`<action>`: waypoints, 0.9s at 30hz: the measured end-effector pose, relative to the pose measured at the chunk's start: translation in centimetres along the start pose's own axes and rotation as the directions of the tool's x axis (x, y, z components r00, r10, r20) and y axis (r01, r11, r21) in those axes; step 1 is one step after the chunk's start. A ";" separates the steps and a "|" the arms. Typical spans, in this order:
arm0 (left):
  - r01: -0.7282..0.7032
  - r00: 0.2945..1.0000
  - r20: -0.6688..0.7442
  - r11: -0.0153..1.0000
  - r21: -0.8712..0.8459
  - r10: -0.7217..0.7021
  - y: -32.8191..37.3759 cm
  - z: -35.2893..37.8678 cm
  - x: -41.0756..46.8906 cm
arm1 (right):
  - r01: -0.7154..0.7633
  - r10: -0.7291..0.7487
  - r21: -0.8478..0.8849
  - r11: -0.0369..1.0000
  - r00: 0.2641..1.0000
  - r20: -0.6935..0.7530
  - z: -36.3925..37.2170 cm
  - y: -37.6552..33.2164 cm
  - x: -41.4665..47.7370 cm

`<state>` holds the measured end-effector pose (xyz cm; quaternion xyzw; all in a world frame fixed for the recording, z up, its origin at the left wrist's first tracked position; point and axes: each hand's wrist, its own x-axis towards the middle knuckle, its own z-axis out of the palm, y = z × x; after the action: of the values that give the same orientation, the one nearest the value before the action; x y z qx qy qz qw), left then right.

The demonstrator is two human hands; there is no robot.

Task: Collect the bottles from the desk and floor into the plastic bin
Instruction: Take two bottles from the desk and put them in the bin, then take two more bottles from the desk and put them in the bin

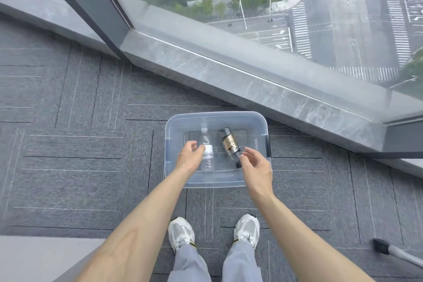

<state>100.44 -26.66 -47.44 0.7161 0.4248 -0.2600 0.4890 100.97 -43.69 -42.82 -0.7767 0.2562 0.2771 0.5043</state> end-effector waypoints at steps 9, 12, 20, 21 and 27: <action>-0.012 1.000 0.009 0.991 -0.136 0.014 5.1 -5.6 -11.7 | 0.058 -0.058 0.008 0.998 0.998 0.008 -1.9 -8.1 -7.9; -0.032 0.999 -0.020 0.968 -0.251 0.027 6.2 -7.8 -15.8 | 0.086 -0.086 0.004 0.996 0.996 0.011 -2.0 -10.4 -11.4; -0.024 0.997 -0.080 0.854 -0.520 -0.021 5.7 -14.0 -27.9 | 0.098 -0.105 0.116 0.988 0.993 0.057 -2.1 -15.4 -23.4; -0.034 0.995 -0.097 0.835 -0.549 -0.023 5.6 -14.7 -29.6 | 0.115 -0.125 0.120 0.986 0.989 0.079 -2.0 -15.7 -24.8; -0.098 0.967 -0.243 0.776 -0.623 -0.073 4.2 -17.5 -38.2 | 0.238 -0.261 0.116 0.964 0.924 0.280 -2.8 -18.3 -31.8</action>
<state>84.05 -24.76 -8.55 0.5410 0.5413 -0.0060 0.6436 91.15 -35.91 -8.27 -0.7326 0.0887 0.3120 0.5984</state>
